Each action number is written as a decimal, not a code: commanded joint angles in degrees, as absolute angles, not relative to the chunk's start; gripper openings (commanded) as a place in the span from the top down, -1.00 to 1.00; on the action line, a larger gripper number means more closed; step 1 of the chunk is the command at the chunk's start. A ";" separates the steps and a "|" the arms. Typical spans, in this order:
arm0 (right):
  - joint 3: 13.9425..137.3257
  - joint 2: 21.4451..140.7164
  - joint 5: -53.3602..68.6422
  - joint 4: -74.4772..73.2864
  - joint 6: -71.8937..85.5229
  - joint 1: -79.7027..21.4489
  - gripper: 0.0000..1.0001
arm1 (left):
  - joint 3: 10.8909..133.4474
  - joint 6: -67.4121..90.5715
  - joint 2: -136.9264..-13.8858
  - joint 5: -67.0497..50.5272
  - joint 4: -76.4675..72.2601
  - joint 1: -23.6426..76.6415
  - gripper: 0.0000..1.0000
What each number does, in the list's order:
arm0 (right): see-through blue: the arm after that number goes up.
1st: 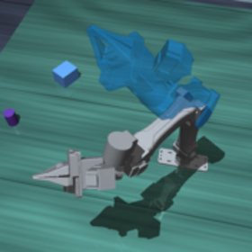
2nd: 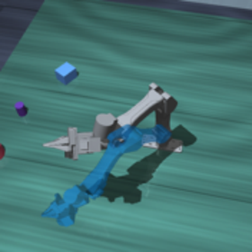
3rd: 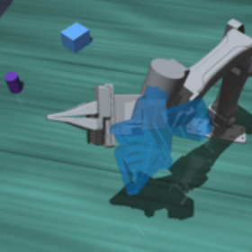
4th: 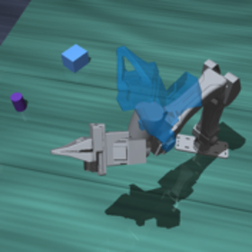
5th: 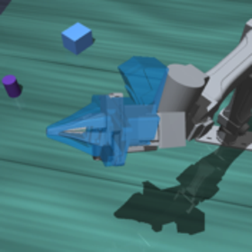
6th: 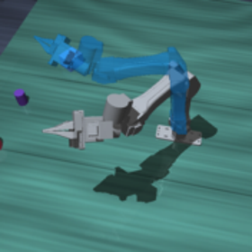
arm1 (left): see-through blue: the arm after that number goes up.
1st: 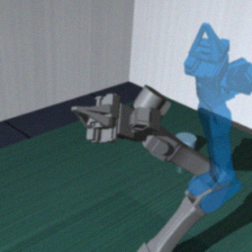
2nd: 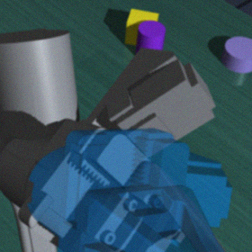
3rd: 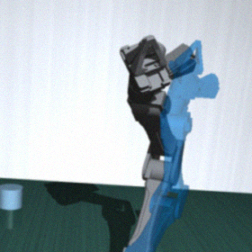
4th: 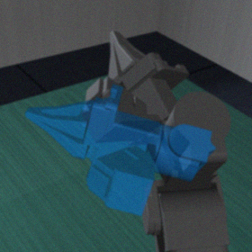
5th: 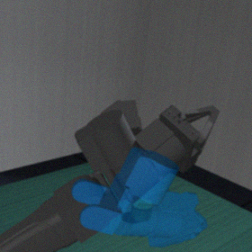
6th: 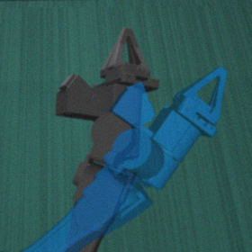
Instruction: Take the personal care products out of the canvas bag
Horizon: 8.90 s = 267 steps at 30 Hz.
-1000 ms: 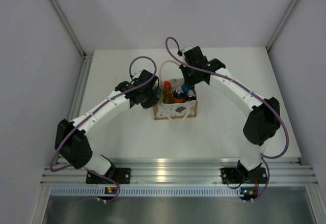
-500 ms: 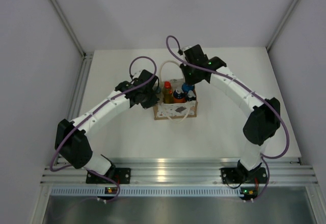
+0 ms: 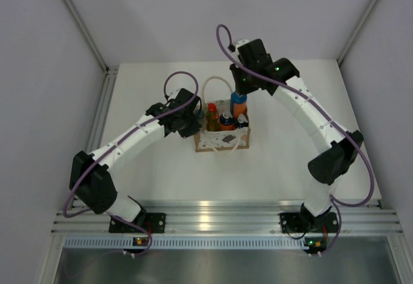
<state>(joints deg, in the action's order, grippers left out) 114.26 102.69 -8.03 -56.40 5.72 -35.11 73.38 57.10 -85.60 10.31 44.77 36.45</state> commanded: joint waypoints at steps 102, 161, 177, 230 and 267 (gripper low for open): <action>89.21 94.13 -3.52 -47.20 5.62 -36.12 0.38 | 74.00 54.67 -86.49 9.67 45.62 36.47 1.00; 114.72 81.66 -14.59 -57.13 10.19 -21.54 1.00 | 73.92 54.41 -86.31 8.97 45.53 36.56 1.00; 93.35 78.22 -11.43 -43.52 12.13 -1.85 1.00 | 73.92 53.79 -85.52 8.35 45.62 36.47 1.00; 94.30 89.91 -0.44 -39.11 11.69 -27.85 -0.02 | 73.56 52.91 -84.90 7.47 45.62 36.47 1.00; 98.09 103.10 -8.09 -45.53 8.35 -41.92 0.51 | 73.92 52.21 -84.99 7.56 45.70 36.56 1.00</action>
<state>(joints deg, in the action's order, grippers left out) 96.55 102.19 -7.49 -44.71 8.97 -41.21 73.38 53.15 -85.23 8.78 44.71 36.42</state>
